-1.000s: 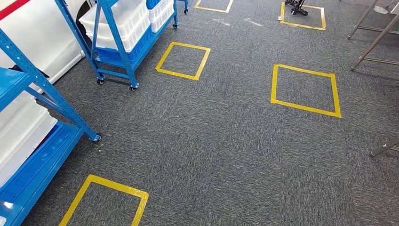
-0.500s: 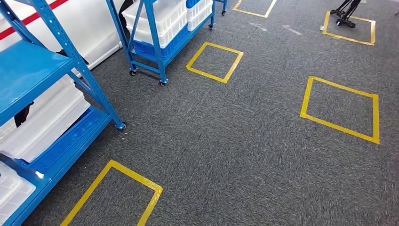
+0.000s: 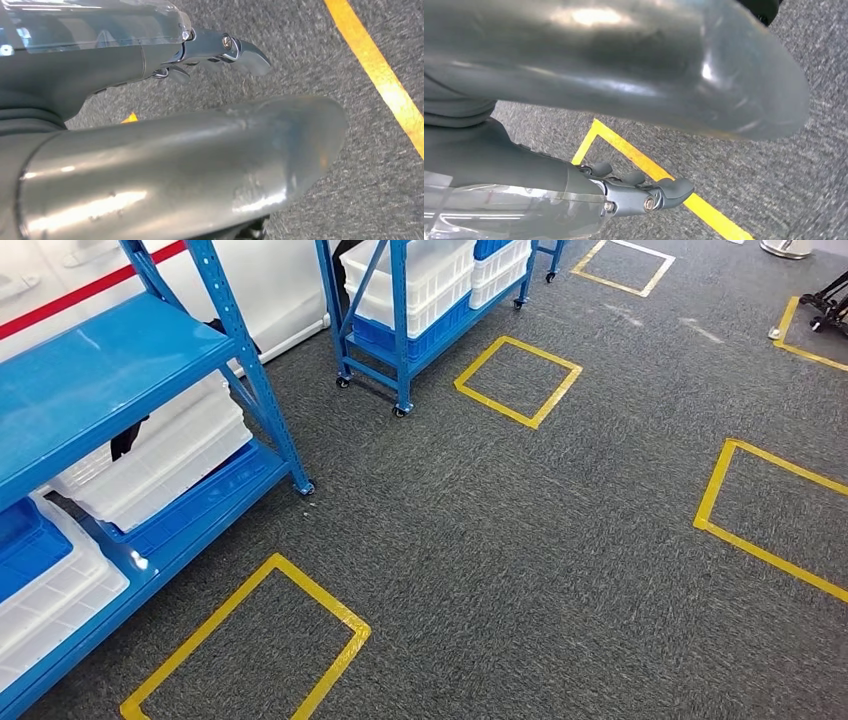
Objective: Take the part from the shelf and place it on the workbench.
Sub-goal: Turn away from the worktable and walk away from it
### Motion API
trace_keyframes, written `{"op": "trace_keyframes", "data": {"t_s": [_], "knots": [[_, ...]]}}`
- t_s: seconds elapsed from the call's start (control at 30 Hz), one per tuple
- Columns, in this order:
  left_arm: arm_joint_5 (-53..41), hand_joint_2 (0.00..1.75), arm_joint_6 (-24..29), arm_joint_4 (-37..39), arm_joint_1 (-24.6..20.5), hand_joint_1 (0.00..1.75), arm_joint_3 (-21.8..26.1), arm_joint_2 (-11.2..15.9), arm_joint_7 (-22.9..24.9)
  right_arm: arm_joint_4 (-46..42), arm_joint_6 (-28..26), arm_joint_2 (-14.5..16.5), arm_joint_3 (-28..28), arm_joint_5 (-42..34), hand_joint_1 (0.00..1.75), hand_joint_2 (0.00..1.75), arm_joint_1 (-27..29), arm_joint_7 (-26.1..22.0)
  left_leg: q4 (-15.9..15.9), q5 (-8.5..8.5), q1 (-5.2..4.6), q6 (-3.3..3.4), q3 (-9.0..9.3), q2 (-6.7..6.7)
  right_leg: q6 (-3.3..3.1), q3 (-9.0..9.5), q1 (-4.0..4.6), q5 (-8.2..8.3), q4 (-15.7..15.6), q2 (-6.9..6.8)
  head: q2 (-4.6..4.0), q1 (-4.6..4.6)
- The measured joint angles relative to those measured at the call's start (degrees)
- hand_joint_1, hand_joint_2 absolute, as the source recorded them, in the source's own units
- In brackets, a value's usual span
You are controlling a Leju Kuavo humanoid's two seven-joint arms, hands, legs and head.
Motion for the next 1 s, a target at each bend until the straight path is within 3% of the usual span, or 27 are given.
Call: {"op": "trace_keyframes", "data": {"t_s": [0.03,0.1,0.17,0.23,0.27,0.3,0.33,0.4,0.47,0.53,0.57,0.6,0.67,0.73,0.77,0.8,0.83,0.9,0.97,1.0], "knots": [[-0.04,0.0,-0.08,0.0,0.13,0.0,-0.06,0.05,0.01,0.0,0.0,-0.01,-0.02,0.05,0.0,0.0,-0.15,0.0,-0.26,0.18,0.09,0.33,0.13,-0.59,0.34,0.15,-0.13,-0.23,0.17,0.24,0.0,0.0],[-0.05,0.0,-0.17,0.0,0.2,0.0,-0.23,0.15,0.02,0.0,0.0,-0.02,-0.05,0.1,0.0,0.0,-0.23,-0.03,-0.82,0.67,0.39,1.04,0.45,-1.71,0.88,-0.7,-0.39,-2.1,2.67,3.02,0.0,0.21],[-0.07,0.0,-0.24,0.0,0.07,0.0,-0.39,0.2,0.02,0.0,0.01,-0.02,-0.13,0.14,0.0,0.0,-0.05,-0.05,-0.93,0.88,0.45,1.46,0.4,-2.86,1.15,-3.91,-0.66,-5.7,9.26,6.3,0.0,0.46],[-0.23,0.0,-0.27,0.0,0.02,0.0,-0.46,0.22,0.07,0.01,0.02,-0.01,-0.2,0.31,0.0,0.0,0.11,-0.02,-0.85,0.87,0.37,1.57,0.27,-4.33,1.29,-7.04,-0.73,-7.65,15.14,7.09,0.0,0.49],[-0.33,0.0,-0.28,0.0,0.06,0.0,-0.48,0.22,0.1,0.01,0.03,-0.01,-0.22,0.44,0.0,0.0,0.16,-0.02,-0.76,0.86,0.36,1.55,0.28,-5.14,1.31,-7.4,-0.74,-6.95,15.44,7.2,0.0,0.5],[-0.43,0.0,-0.28,0.0,0.1,0.0,-0.49,0.22,0.15,0.01,0.03,-0.01,-0.23,0.56,0.0,0.0,0.19,-0.01,-0.63,0.81,0.38,1.47,0.32,-5.99,1.27,-6.7,-0.77,-5.17,13.55,7.43,0.0,0.5],[-0.5,0.0,-0.31,0.0,0.13,0.0,-0.5,0.22,0.19,0.01,0.04,-0.02,-0.25,0.66,0.0,0.0,0.22,-0.01,-0.43,0.72,0.43,1.32,0.35,-6.83,1.19,-5.16,-0.84,-2.76,9.9,8.14,0.01,0.51],[-0.63,0.0,-0.38,0.0,0.08,0.0,-0.57,0.21,0.27,0.0,0.15,-0.02,-0.34,0.74,0.0,0.0,0.31,-0.03,0.12,0.48,0.4,0.82,0.08,-8.23,0.93,-2.35,-0.98,0.24,3.27,10.64,0.01,0.51],[-0.81,0.0,-0.44,0.0,0.08,0.0,-0.64,0.25,0.32,0.0,0.27,-0.02,-0.48,0.78,0.0,0.0,0.24,-0.05,0.4,0.46,0.41,0.18,-0.37,-9.3,0.59,-1.58,-0.9,0.53,1.21,11.66,0.0,0.5],[-0.95,0.0,-0.44,0.0,0.23,0.0,-0.68,0.37,0.33,0.0,0.31,0.02,-0.58,0.81,0.0,0.0,0.03,-0.07,0.39,0.49,0.53,-0.46,-0.64,-10.14,0.0,-1.42,-0.94,0.71,0.87,10.28,0.0,0.51],[-0.99,0.0,-0.44,0.0,0.29,0.0,-0.69,0.44,0.34,-0.01,0.33,0.04,-0.61,0.81,0.0,0.0,0.01,-0.08,0.93,0.07,0.49,-0.76,-0.91,-9.45,-0.41,-1.23,-1.01,0.77,0.6,9.6,0.0,0.38],[-1.03,0.0,-0.44,0.0,0.28,0.0,-0.73,0.51,0.34,-0.01,0.37,0.05,-0.65,0.82,0.0,0.0,0.05,-0.09,2.55,-0.99,0.46,-1.04,-1.69,-8.05,-0.79,-1.07,-1.11,0.83,0.33,8.77,0.0,0.17],[-1.08,0.0,-0.45,0.0,0.15,0.0,-0.81,0.57,0.34,-0.02,0.45,0.05,-0.75,0.84,0.0,0.0,0.24,-0.09,8.93,-4.42,0.51,-1.54,-4.71,-4.57,-1.35,-0.87,-0.93,0.74,0.11,7.1,0.0,-0.27],[-1.15,0.0,-0.49,0.0,0.12,0.0,-0.86,0.58,0.34,-0.02,0.48,0.06,-0.83,0.88,0.0,0.0,0.34,-0.08,15.49,-6.84,0.74,-1.91,-7.98,-3.27,-1.54,-0.81,-0.7,0.54,0.16,5.39,0.0,-0.35],[-1.21,0.0,-0.51,0.0,0.2,0.0,-0.88,0.58,0.36,-0.02,0.48,0.06,-0.86,0.91,0.0,0.0,0.33,-0.08,16.28,-6.51,0.81,-1.99,-8.38,-3.05,-1.55,-0.72,-0.65,0.42,0.19,4.58,0.0,-0.36],[-1.3,0.0,-0.53,0.0,0.29,0.0,-0.89,0.58,0.38,-0.02,0.48,0.06,-0.9,0.97,0.0,0.0,0.3,-0.08,15.08,-5.27,0.85,-1.99,-7.76,-2.83,-1.5,-0.59,-0.62,0.29,0.22,3.87,0.0,-0.37],[-1.41,0.0,-0.55,0.0,0.35,0.0,-0.9,0.6,0.4,-0.02,0.48,0.08,-0.94,1.05,0.0,0.0,0.28,-0.08,11.72,-3.23,0.84,-1.85,-6.0,-2.24,-1.4,-0.35,-0.6,0.13,0.24,3.19,0.0,-0.37],[-1.6,0.0,-0.56,0.0,0.26,0.0,-0.91,0.63,0.44,-0.02,0.49,0.11,-1.05,1.23,0.0,0.0,0.28,-0.07,4.14,-0.31,0.44,-1.2,-2.13,0.32,-0.98,0.14,-0.45,-0.28,0.3,1.95,0.01,-0.35],[-1.68,0.0,-0.59,0.0,0.12,0.0,-0.93,0.65,0.45,-0.02,0.5,0.13,-1.14,1.33,0.0,0.0,0.21,-0.07,0.76,0.31,-0.08,-0.45,-0.66,1.66,-0.38,0.49,-0.24,-0.6,0.31,0.78,0.01,-0.3],[-1.71,0.0,-0.59,0.0,0.13,0.0,-0.94,0.67,0.45,-0.02,0.5,0.13,-1.15,1.37,0.0,0.0,0.08,-0.07,0.64,0.34,-0.22,-0.16,-0.75,1.08,-0.09,0.68,-0.18,-0.67,0.23,0.21,0.02,-0.28]]}}
